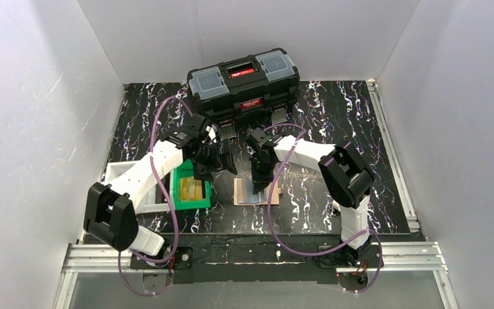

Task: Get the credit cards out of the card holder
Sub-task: Remove the credit card from the card holder.

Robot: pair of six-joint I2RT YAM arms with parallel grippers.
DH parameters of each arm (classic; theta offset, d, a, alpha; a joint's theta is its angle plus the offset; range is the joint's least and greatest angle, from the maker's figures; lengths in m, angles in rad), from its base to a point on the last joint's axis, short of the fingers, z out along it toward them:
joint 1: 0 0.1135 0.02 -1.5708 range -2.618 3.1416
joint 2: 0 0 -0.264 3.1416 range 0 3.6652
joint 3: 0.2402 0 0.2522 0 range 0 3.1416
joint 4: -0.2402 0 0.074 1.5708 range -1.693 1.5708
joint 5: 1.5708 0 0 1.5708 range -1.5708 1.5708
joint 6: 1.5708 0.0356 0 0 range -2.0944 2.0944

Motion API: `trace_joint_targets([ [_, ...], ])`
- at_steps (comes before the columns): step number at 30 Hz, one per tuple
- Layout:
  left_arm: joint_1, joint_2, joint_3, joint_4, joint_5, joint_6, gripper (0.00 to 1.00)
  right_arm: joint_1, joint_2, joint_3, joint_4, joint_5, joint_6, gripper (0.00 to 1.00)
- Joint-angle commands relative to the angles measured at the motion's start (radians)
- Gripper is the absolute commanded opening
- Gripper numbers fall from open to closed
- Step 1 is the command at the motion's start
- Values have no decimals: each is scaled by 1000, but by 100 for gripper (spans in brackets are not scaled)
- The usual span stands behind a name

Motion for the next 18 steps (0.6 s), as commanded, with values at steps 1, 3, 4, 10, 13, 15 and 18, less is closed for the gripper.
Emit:
trace_joint_targets([
  [1, -47, 41, -19, 33, 18, -40, 91, -43, 6, -112, 94, -90, -9, 5],
  [3, -63, 67, -18, 53, 31, -55, 86, -64, -2, -144, 130, -145, -5, 3],
  [4, -71, 80, -19, 64, 36, -61, 82, -74, -6, -158, 147, -169, -4, 3],
  [10, -115, 160, -14, 122, 67, -94, 57, -113, -21, -207, 200, -249, 0, 2],
  [13, -132, 195, -7, 143, 77, -103, 49, -118, -22, -213, 206, -256, 0, 1],
  [15, -142, 219, -1, 154, 81, -104, 46, -119, -24, -215, 209, -258, 0, 1],
  [18, -154, 254, 3, 163, 84, -103, 43, -120, -25, -219, 212, -261, -1, 1],
])
